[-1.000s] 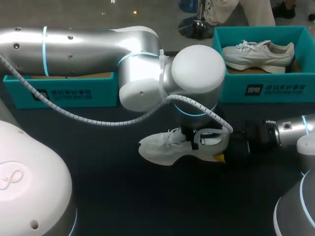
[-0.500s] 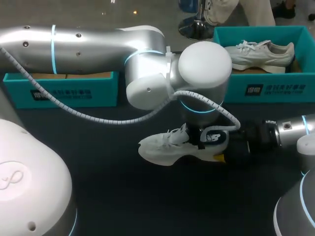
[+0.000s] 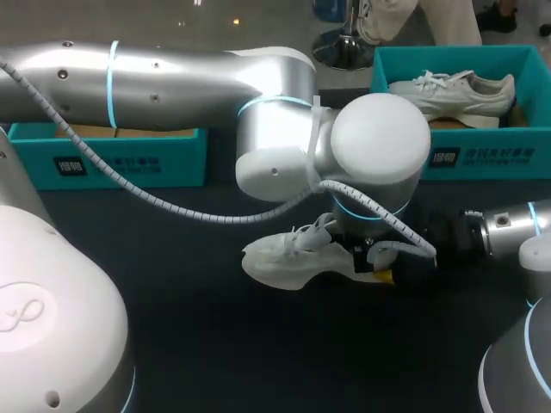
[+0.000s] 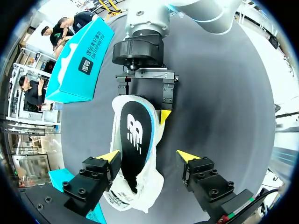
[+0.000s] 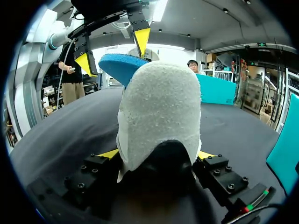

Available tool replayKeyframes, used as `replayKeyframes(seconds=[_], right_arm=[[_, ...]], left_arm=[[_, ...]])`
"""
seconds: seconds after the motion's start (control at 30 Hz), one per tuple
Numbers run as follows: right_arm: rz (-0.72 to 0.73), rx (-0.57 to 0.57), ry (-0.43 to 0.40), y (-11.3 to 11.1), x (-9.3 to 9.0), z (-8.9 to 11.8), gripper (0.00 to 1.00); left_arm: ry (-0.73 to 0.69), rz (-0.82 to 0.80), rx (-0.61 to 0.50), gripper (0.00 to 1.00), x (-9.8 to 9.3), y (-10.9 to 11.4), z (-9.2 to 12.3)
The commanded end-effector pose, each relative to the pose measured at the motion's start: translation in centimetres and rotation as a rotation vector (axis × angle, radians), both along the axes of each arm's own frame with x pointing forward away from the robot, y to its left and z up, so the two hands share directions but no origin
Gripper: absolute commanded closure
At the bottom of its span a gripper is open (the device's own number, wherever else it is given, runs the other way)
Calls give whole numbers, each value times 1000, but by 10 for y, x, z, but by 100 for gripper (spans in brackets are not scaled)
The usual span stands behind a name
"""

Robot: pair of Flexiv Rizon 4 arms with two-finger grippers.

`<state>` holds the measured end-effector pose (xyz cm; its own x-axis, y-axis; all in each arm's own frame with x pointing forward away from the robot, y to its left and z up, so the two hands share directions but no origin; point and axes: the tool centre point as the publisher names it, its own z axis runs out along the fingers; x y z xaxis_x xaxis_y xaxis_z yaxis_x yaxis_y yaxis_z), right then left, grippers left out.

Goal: Take the shoe out of the shoebox, open the shoe tongue, remove and reinsert the insole, then place the shoe into the shoebox

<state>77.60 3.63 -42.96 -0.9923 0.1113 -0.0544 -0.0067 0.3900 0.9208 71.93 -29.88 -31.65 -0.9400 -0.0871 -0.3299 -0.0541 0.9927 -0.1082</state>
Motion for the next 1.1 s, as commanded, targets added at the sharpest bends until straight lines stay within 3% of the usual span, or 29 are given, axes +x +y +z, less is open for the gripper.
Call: replayKeyframes(seconds=[0.03,0.43,0.8,0.87,0.93,0.97,1.1], right_arm=[[-1,-3,0,1,0,-2,100],[-1,-3,0,1,0,-2,100],[-1,-3,0,1,0,-2,100],[-1,-3,0,1,0,-2,100],[-1,-3,0,1,0,-2,100],[-1,-3,0,1,0,-2,100],[-1,-3,0,1,0,-2,100]], left_arm=[[-23,18,5,28,-3,-3,-6],[-59,84,-7,40,14,-12,-26],[-66,106,-4,41,31,-23,-34],[-66,106,-2,54,31,-24,-34],[-65,106,0,74,31,-24,-35],[-61,103,1,100,31,-24,-35],[-60,98,-1,100,30,-22,-34]])
